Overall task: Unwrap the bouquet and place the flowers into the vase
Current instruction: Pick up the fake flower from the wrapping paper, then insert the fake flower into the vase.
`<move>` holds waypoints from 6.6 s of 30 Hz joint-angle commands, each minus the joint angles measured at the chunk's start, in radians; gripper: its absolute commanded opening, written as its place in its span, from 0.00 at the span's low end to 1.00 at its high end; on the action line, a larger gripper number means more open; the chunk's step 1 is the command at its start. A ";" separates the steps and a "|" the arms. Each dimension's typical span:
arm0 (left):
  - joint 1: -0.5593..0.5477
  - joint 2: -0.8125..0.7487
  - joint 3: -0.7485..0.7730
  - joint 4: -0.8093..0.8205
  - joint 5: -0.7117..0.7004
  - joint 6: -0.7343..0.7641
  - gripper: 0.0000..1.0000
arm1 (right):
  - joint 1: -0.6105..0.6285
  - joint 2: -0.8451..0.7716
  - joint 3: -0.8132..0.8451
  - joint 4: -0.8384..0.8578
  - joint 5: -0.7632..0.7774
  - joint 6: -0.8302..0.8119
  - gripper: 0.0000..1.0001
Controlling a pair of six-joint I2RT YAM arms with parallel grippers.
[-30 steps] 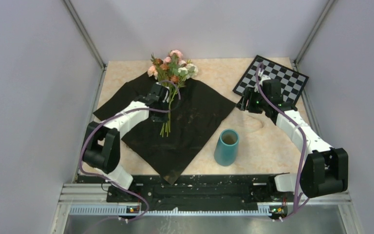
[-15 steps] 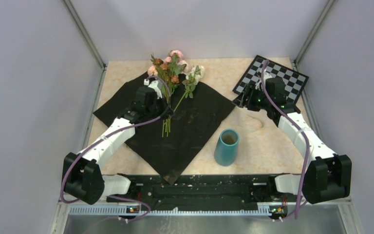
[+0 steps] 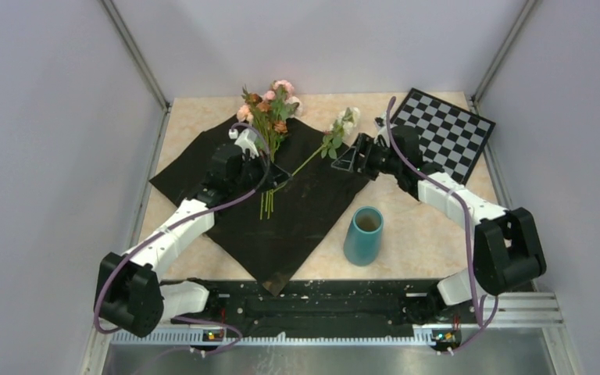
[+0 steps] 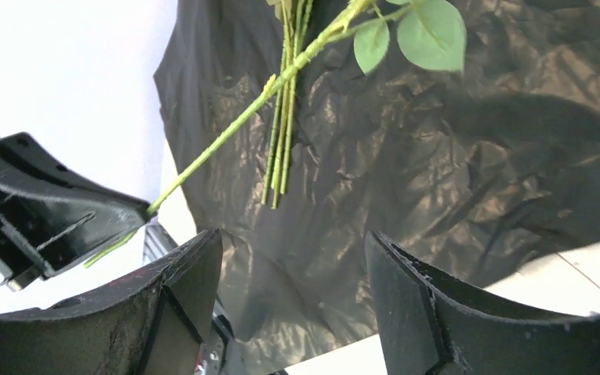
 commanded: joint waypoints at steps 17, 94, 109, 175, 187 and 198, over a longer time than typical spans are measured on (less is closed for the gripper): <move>0.003 -0.112 -0.114 0.286 0.142 -0.116 0.00 | 0.029 0.216 0.083 0.323 0.030 0.296 0.64; 0.551 -0.208 0.121 -0.375 -0.181 0.514 0.99 | 0.033 -0.472 0.564 -0.303 0.093 -0.578 0.00; 0.551 -0.218 0.112 -0.371 -0.165 0.515 0.99 | 0.033 -0.535 0.523 -0.285 -0.017 -0.514 0.00; 0.551 -0.177 0.108 -0.368 -0.124 0.519 0.99 | 0.116 -0.661 -0.174 -0.192 -0.015 -0.422 0.25; 0.551 -0.176 0.108 -0.367 -0.123 0.518 0.99 | 0.116 -0.697 -0.157 -0.238 -0.008 -0.434 0.57; 0.552 -0.177 0.108 -0.367 -0.115 0.519 0.99 | 0.116 -0.761 -0.109 -0.314 0.007 -0.456 0.81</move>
